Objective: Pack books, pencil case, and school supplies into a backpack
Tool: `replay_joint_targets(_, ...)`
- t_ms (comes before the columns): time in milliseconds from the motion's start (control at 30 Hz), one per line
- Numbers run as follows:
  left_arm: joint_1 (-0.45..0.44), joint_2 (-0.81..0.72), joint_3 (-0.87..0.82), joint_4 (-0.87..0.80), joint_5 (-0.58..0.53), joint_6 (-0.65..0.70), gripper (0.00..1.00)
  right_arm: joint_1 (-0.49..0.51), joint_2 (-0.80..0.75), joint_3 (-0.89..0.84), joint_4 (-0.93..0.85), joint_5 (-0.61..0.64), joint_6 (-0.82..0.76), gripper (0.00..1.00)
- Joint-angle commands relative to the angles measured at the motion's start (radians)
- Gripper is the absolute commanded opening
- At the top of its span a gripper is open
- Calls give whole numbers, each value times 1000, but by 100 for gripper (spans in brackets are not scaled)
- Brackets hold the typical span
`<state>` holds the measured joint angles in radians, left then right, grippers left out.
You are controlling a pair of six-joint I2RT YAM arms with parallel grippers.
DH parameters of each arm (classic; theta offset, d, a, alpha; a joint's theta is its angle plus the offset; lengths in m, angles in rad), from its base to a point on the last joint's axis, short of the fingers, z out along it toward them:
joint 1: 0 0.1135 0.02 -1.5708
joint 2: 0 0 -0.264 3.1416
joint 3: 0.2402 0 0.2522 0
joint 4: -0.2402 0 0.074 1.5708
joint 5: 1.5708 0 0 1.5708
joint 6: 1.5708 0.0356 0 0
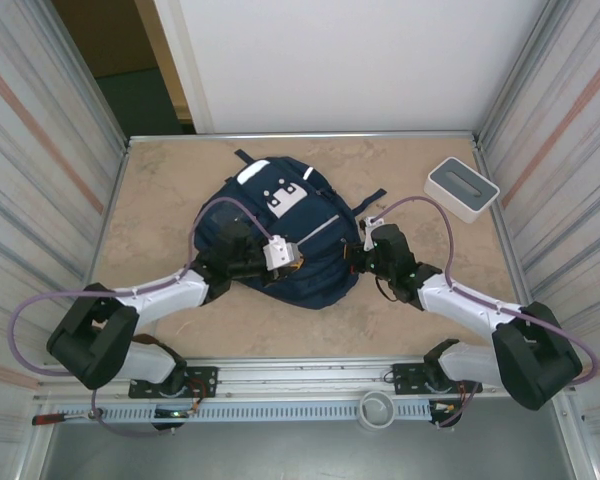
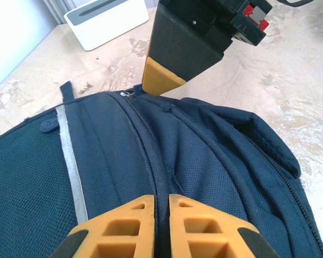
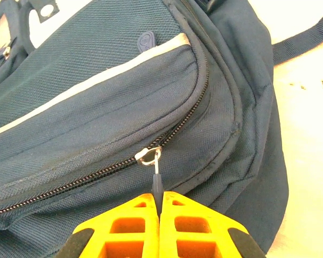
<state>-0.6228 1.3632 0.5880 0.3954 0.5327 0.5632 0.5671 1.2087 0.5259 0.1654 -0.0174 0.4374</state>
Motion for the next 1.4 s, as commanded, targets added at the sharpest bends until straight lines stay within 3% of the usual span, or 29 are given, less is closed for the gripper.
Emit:
replay_joint_targets(0, 39, -20, -16, 27, -69, -16, 17, -16, 10, 9, 17, 69, 8, 0)
replay_joint_targets(200, -44, -18, 54, -94, -136, 20, 47, 33, -11, -6, 57, 54, -9, 0)
replay_joint_targets(333, -122, -7, 96, -125, -225, 41, 57, 39, -28, -21, 65, 59, -5, 0)
replay_joint_targets(533, -189, 88, 184, -146, -326, 42, 59, 43, -46, -33, 71, 57, -4, 0)
replay_joint_targets(800, -206, 206, 261, -127, -376, 18, 58, 45, -52, -46, 79, 57, -1, 0)
replay_joint_targets(967, -212, 247, 296, -144, -423, 6, 52, 45, -38, -46, 91, 54, -3, 0)
replay_joint_targets(1133, -211, 235, 287, -147, -513, 0, 25, 38, -35, -49, 90, 72, -23, 0)
replay_joint_targets(1300, -182, 189, 258, -153, -455, -33, 2, 34, -28, -58, 109, 70, -22, 0)
replay_joint_targets(1367, -167, 167, 240, -143, -431, -48, 0, 39, -20, -58, 119, 70, -16, 0)
